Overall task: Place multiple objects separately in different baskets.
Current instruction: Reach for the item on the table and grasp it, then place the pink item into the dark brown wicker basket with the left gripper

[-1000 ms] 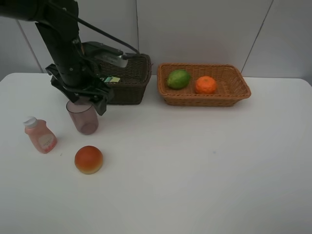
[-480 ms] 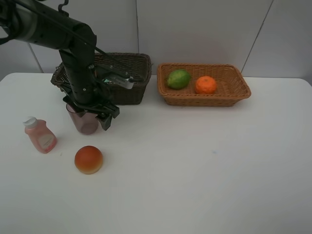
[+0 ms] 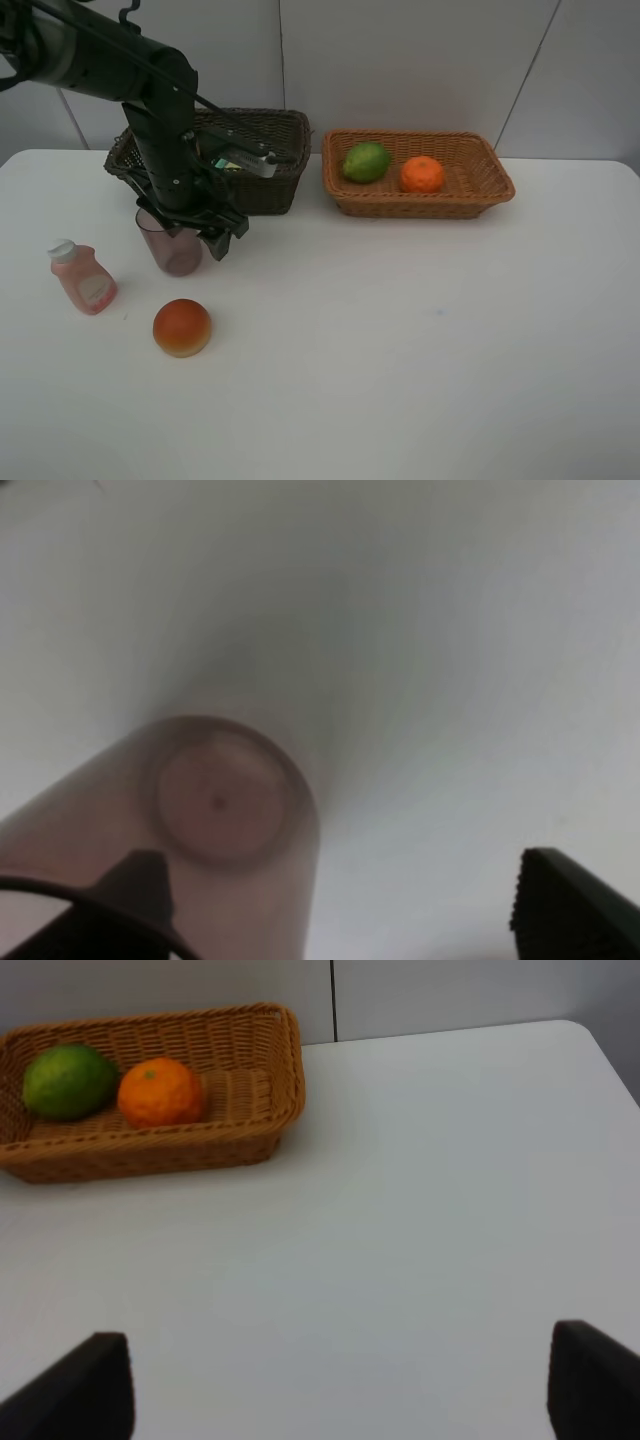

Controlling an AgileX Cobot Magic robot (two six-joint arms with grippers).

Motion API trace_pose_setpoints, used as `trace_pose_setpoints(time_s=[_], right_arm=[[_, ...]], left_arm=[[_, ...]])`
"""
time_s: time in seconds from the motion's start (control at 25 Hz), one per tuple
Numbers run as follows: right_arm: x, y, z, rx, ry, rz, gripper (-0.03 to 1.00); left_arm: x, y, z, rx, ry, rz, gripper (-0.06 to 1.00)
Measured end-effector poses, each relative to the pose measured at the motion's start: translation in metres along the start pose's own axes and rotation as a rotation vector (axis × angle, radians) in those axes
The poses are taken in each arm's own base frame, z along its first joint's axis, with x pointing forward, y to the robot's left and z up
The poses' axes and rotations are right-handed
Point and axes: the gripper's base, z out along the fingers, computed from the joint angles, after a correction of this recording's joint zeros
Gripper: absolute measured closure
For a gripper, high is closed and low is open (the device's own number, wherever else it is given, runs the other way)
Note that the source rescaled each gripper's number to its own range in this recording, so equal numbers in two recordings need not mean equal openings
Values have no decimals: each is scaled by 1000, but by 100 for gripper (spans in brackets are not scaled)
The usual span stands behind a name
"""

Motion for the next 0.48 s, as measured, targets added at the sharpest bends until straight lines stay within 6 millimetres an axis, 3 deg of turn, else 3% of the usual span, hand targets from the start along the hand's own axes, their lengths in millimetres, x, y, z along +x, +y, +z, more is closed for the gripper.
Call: trace_pose_setpoints(time_s=[0.28, 0.36, 0.48], right_arm=[[0, 0, 0, 0, 0, 0, 30], [0, 0, 0, 0, 0, 0, 30], [0, 0, 0, 0, 0, 0, 30]], left_arm=[[0, 0, 0, -1, 0, -14, 88], [0, 0, 0, -1, -3, -15, 94], [-1, 0, 0, -1, -6, -17, 94]])
